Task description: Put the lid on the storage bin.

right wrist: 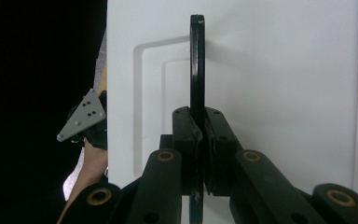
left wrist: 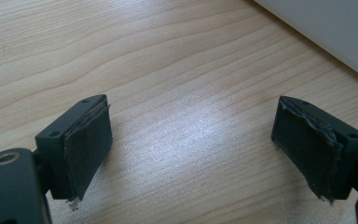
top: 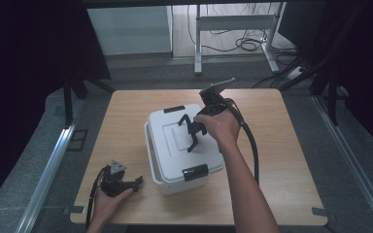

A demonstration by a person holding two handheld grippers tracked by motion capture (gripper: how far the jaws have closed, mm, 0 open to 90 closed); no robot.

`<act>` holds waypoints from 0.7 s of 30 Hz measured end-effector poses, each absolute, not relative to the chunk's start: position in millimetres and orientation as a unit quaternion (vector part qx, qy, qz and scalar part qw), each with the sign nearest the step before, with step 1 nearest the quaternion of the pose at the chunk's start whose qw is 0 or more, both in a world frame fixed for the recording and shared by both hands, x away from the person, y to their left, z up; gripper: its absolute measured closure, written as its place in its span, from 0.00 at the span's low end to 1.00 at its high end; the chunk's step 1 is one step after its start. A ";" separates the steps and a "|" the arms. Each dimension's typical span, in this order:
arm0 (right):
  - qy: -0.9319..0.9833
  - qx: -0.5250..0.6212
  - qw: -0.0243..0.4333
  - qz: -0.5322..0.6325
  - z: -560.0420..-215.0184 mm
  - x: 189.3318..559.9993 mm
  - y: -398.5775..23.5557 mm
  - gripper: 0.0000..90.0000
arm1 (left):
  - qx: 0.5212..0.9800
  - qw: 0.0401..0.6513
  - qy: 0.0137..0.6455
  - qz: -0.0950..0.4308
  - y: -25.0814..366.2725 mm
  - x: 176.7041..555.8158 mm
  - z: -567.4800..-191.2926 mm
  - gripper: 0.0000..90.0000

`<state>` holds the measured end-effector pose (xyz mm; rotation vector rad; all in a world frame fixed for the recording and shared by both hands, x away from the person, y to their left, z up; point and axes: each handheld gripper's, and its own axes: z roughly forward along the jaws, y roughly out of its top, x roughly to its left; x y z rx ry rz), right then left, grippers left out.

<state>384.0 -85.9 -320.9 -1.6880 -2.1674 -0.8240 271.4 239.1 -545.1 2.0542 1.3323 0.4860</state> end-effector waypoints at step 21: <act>-0.739 -0.595 0.150 -0.279 -338.6 389.6 -67.6 0.94 | 0.782 0.317 0.505 0.183 238.7 272.0 -545.1 0.13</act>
